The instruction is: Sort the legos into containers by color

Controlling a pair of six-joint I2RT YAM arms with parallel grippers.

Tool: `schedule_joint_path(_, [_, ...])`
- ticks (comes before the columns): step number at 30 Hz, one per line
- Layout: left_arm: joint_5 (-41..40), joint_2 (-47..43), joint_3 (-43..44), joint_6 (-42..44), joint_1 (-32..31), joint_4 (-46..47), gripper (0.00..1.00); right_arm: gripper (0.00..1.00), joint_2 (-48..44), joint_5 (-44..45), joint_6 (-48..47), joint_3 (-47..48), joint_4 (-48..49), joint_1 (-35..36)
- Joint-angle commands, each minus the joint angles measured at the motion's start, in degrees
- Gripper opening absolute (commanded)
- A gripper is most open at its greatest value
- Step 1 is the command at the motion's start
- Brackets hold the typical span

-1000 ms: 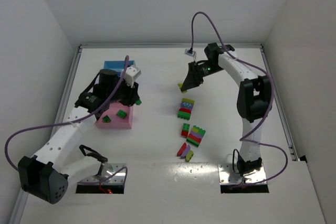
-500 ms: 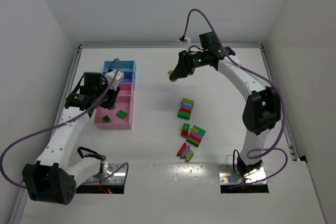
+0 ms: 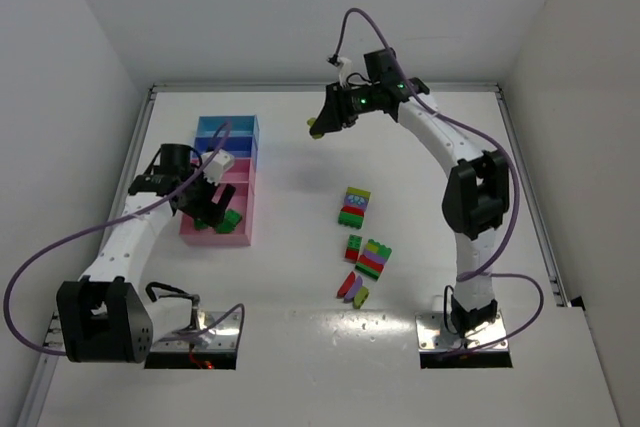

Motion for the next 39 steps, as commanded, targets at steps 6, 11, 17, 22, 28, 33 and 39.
schedule_joint_path(6, [13.10, -2.58, 5.51, -3.25, 9.05, 2.64, 0.97, 0.00, 9.50, 12.38, -1.46, 16.87, 2.44, 7.58])
schedule_joint_path(11, [19.87, -2.49, 11.06, -8.26, 12.84, 2.73, 0.97, 0.00, 15.66, 15.73, 0.46, 20.30, 9.46, 9.79])
schedule_joint_path(17, [23.31, 0.32, 13.52, -11.25, 15.39, 2.03, 0.97, 0.00, 22.86, 24.15, 10.38, 22.50, 27.29, 9.79])
schedule_joint_path(22, [24.71, 0.32, 13.52, -11.87, 16.01, 2.03, 0.97, 0.00, 30.94, 27.42, 18.83, 29.88, 41.95, 9.18])
schedule_joint_path(28, [24.71, 0.93, 14.05, -12.40, 16.53, 2.03, 0.97, 0.00, 36.22, 27.95, 22.43, 31.03, 54.20, 11.02])
schedule_joint_path(33, [24.71, 1.46, 14.58, -12.93, 16.53, 2.03, 0.97, 0.00, 39.65, 28.48, 24.11, 32.43, 60.54, 12.43])
schedule_joint_path(39, [24.71, 1.46, 14.58, -13.45, 17.06, 2.03, 0.97, 0.00, 42.21, 31.02, 23.06, 34.19, 62.56, 14.63])
